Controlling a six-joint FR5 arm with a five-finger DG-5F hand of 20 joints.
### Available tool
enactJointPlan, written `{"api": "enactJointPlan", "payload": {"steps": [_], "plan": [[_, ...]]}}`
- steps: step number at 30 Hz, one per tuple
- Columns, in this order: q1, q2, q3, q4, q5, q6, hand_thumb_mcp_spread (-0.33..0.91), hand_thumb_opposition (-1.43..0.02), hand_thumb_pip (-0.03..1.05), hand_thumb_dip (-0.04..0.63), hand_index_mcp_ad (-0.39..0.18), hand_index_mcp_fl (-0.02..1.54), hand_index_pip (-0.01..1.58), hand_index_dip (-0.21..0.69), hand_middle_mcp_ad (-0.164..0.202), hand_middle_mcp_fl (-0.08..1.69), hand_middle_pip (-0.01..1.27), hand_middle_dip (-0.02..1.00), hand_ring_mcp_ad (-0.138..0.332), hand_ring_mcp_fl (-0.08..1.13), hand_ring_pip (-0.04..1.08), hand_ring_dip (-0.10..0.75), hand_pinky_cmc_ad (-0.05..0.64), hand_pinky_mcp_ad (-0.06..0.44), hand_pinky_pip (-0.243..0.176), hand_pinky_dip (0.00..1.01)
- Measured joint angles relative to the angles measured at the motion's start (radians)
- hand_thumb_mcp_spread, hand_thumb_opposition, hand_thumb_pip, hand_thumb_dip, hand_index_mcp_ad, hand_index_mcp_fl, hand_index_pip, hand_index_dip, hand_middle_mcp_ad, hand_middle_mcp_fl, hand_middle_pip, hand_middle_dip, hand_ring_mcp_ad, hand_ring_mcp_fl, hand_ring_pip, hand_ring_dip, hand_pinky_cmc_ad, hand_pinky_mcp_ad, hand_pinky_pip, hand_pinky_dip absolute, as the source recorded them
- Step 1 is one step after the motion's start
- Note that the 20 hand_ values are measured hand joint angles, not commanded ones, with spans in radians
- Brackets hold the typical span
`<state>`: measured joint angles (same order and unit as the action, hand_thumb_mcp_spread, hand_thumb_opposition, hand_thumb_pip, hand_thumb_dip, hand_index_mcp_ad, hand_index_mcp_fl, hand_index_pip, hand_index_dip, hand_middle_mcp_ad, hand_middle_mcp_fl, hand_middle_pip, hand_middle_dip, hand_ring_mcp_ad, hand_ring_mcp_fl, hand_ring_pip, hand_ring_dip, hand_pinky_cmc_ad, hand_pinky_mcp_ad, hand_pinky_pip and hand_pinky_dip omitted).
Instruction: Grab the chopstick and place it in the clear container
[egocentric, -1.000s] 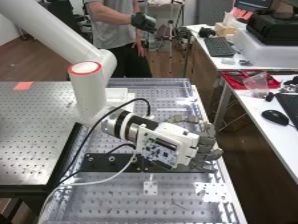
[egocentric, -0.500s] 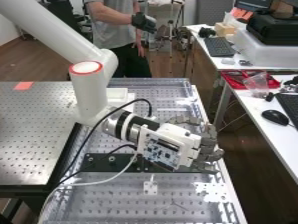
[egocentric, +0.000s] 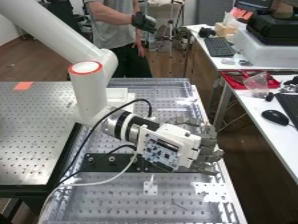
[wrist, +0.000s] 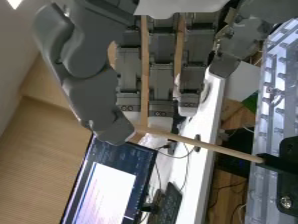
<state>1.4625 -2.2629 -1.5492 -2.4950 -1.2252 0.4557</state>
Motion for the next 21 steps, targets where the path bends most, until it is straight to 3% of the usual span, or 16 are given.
{"api": "enactJointPlan", "payload": {"steps": [5,8,17,21], "plan": [[-0.002,0.0,0.006,-0.007,0.001,-0.012,0.61,-0.93,0.61,0.326,-0.037,0.42,1.48,0.063,0.063,0.66,0.89,0.72,0.084,0.59,0.1,0.557,0.422,0.195,0.024,0.18],[-0.004,0.0,0.011,-0.013,-0.004,-0.02,0.65,-0.97,0.6,0.316,-0.038,0.43,1.51,0.063,0.059,0.68,0.91,0.72,0.087,0.6,0.11,0.56,0.435,0.201,0.044,0.18],[-0.003,0.0,0.016,-0.012,0.003,-0.03,0.66,-0.99,0.58,0.312,-0.037,0.48,1.51,0.063,0.049,0.73,0.91,0.73,0.082,0.62,0.1,0.562,0.452,0.215,0.044,0.18],[-0.002,-0.002,0.025,-0.022,0.004,-0.042,0.67,-1.0,0.58,0.312,-0.037,0.51,1.49,0.063,0.012,0.73,0.91,0.73,0.087,0.65,0.11,0.576,0.456,0.215,0.045,0.18]]}}
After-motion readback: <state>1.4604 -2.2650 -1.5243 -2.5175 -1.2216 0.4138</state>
